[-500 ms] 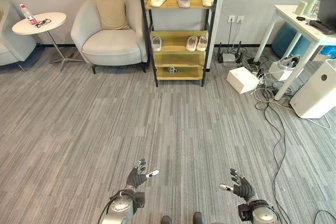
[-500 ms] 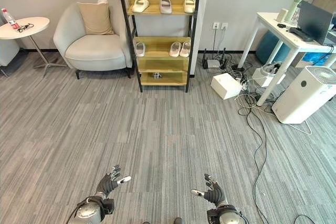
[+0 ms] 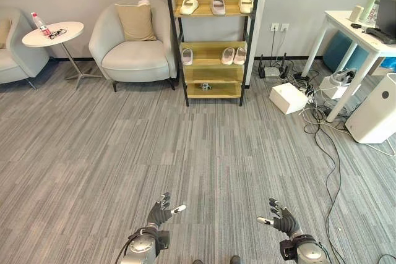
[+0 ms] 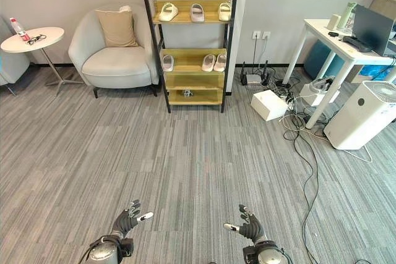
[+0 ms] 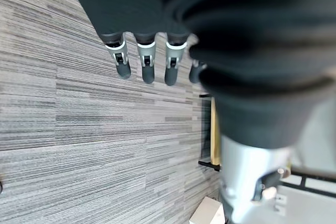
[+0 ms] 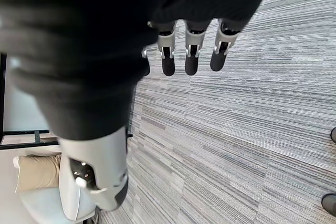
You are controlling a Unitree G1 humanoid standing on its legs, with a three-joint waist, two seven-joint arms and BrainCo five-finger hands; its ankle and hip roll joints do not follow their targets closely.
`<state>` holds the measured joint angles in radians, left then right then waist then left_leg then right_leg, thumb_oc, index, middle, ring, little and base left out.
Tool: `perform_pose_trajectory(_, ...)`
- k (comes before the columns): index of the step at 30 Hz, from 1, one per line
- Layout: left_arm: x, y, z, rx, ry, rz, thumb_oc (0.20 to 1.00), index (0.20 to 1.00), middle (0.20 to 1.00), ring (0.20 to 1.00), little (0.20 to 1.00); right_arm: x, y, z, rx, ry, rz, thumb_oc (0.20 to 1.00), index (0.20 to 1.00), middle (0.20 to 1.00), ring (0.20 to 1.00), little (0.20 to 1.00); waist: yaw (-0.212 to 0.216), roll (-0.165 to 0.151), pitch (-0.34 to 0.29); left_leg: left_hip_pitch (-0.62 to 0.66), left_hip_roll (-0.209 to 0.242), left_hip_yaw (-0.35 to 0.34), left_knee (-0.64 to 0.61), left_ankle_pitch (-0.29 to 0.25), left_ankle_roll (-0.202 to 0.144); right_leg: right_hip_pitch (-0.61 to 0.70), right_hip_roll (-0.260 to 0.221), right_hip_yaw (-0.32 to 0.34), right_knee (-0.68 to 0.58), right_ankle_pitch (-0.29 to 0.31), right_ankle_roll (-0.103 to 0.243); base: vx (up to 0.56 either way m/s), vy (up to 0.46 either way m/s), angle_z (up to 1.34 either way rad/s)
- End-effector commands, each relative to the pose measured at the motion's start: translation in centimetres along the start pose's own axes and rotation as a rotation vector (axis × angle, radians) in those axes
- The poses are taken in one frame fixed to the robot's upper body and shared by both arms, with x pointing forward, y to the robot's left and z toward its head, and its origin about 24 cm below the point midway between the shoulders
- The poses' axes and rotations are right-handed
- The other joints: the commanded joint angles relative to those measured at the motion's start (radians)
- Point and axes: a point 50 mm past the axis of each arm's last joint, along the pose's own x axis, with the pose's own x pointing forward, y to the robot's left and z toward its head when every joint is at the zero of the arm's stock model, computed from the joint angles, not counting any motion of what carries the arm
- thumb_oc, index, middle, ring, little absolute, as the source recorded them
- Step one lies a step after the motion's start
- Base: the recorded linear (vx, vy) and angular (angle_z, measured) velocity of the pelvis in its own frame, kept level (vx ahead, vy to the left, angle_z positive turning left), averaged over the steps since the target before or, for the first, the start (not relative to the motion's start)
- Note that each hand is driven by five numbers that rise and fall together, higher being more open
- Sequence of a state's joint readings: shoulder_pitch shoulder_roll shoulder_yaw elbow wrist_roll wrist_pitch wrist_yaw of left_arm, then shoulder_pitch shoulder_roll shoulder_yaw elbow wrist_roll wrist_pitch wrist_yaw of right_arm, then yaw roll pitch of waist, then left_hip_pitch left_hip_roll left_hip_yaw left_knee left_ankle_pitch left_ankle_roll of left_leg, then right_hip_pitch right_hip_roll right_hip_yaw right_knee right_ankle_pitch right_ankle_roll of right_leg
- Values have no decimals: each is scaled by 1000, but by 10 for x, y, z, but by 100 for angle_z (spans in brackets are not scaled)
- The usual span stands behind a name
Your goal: Arrange the slippers neatly on the shoe rack.
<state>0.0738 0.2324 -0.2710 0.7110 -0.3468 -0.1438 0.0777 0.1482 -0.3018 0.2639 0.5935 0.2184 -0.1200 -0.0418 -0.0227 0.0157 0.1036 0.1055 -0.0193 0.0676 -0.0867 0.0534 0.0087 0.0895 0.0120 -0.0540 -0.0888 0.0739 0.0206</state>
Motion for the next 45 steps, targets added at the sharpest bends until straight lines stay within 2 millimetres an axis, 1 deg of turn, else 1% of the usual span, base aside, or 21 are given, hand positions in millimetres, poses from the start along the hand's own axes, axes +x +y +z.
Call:
perform_pose_trajectory(1,10,4,19,-21,-66,21,1000,1000,1000,1000,1000,8,2,18,-6,-67,20,1000,1000,1000,1000,1000,-8,-34,-25,-9,37,-51,-1,-36,-54,14,-78,14,1,-71,93,0,0,0)
perform_pose_trajectory(11,11,7,25,-25,-87,32,1000,1000,1000,1000,1000,9,2,18,-17,-61,23,1000,1000,1000,1000,1000,1,-40,-12,-17,31,-61,-1,-39,-49,10,-87,5,1,-71,97,0,0,0)
perform_pose_trajectory(14,10,12,30,-41,-112,52,1000,1000,1000,1000,1000,12,-7,23,-3,-71,-7,1000,1000,1000,1000,1000,12,-55,10,-37,22,-69,36,-56,-38,9,-95,3,7,-69,98,17,59,3)
perform_pose_trajectory(17,10,19,33,-47,-120,69,1000,1000,1000,1000,1000,14,-15,29,-2,-86,-26,1000,1000,1000,1000,1000,15,-60,36,-77,10,-72,80,-79,-16,-65,-110,14,131,-92,109,-39,122,0)
perform_pose_trajectory(18,10,21,33,-51,-120,75,1000,1000,1000,1000,1000,15,-15,29,-8,-86,-23,1000,1000,1000,1000,1000,15,-58,45,-82,6,-71,79,-81,-7,-106,-112,19,194,-89,124,-48,160,-5)
perform_pose_trajectory(19,12,22,38,-40,-133,74,1000,1000,1000,1000,1000,17,-17,32,-15,-90,-28,1000,1000,1000,1000,1000,13,-57,65,-84,0,-62,77,-84,7,-183,-125,28,325,-37,160,-41,161,-9)
perform_pose_trajectory(21,14,23,45,-22,-154,71,1000,1000,1000,1000,1000,16,-19,33,0,-97,-38,1000,1000,1000,1000,1000,3,-51,87,-74,4,-73,76,-87,12,-248,-118,46,428,-5,163,58,94,-6)
perform_pose_trajectory(24,16,23,53,-29,-181,70,1000,1000,1000,1000,1000,17,-25,35,30,-102,-70,1000,1000,1000,1000,1000,-9,-52,96,-24,4,-67,45,-99,0,-311,-142,-1,331,29,147,195,-18,11)
perform_pose_trajectory(27,21,17,65,-37,-212,58,1000,1000,1000,1000,1000,16,-28,38,10,-113,-77,1000,1000,1000,1000,1000,-33,-59,107,36,15,-71,12,-118,-18,-342,-143,-36,201,70,159,258,-126,-4)
perform_pose_trajectory(29,24,12,74,-24,-230,41,1000,1000,1000,1000,1000,13,-30,38,-26,-113,-73,1000,1000,1000,1000,1000,-53,-60,98,69,33,-79,3,-137,-35,-337,-137,-43,163,70,162,280,-171,8)
perform_pose_trajectory(31,25,7,75,-20,-232,27,1000,1000,1000,1000,1000,9,-34,30,-34,-96,-82,1000,1000,1000,1000,1000,-62,-61,73,89,51,-82,7,-153,-53,-299,-122,-36,131,48,145,318,-241,25)
perform_pose_trajectory(32,26,3,75,-48,-232,23,1000,1000,1000,1000,1000,6,-38,27,-36,-87,-92,1000,1000,1000,1000,1000,-67,-53,54,81,80,-84,37,-139,-73,-271,-103,-48,120,33,122,340,-305,42)
perform_pose_trajectory(34,26,3,76,-121,-236,31,1000,1000,1000,1000,1000,4,-40,26,-31,-89,-86,1000,1000,1000,1000,1000,-71,-41,40,68,106,-101,91,-92,-95,-247,-79,-64,115,14,100,283,-268,38)
perform_pose_trajectory(35,26,3,76,-134,-235,25,1000,1000,1000,1000,1000,4,-41,27,-37,-90,-80,1000,1000,1000,1000,1000,-71,-38,39,58,107,-107,129,-80,-101,-235,-72,-67,111,7,92,247,-208,27)
perform_pose_trajectory(36,25,4,76,-154,-241,31,1000,1000,1000,1000,1000,4,-41,28,-35,-93,-71,1000,1000,1000,1000,1000,-67,-36,42,39,99,-120,202,-44,-114,-218,-62,-66,107,-2,79,144,-120,16)
perform_pose_trajectory(37,25,4,76,-154,-241,31,1000,1000,1000,1000,1000,4,-41,28,-35,-93,-71,1000,1000,1000,1000,1000,-68,-36,42,37,100,-121,206,-47,-114,-217,-62,-68,107,-2,78,210,-181,2)
perform_pose_trajectory(38,25,6,76,-162,-242,42,1000,1000,1000,1000,1000,4,-38,30,-37,-104,-52,1000,1000,1000,1000,1000,-58,-39,52,7,86,-137,294,4,-124,-177,-51,-65,102,-24,60,214,-170,-27)
perform_pose_trajectory(39,25,7,76,-157,-241,44,1000,1000,1000,1000,1000,5,-38,30,-36,-100,-48,1000,1000,1000,1000,1000,-49,-43,60,-17,82,-144,319,27,-122,-156,-52,-62,101,-35,52,282,-194,-28)
perform_pose_trajectory(42,24,9,70,-143,-218,46,1000,1000,1000,1000,1000,5,-38,29,-25,-91,-52,1000,1000,1000,1000,1000,-28,-55,67,-104,64,-121,281,-5,-101,-102,-68,-60,81,-60,53,263,-78,-17)
perform_pose_trajectory(44,22,11,64,-137,-200,58,1000,1000,1000,1000,1000,6,-37,31,-13,-102,-54,1000,1000,1000,1000,1000,-14,-59,63,-167,58,-94,207,-25,-91,-71,-73,-59,68,-80,58,355,-11,-11)
perform_pose_trajectory(45,21,11,58,-132,-183,62,1000,1000,1000,1000,1000,6,-35,30,-9,-101,-54,1000,1000,1000,1000,1000,1,-50,65,-221,68,-70,136,24,-92,-34,-67,-55,60,-100,58,403,34,4)
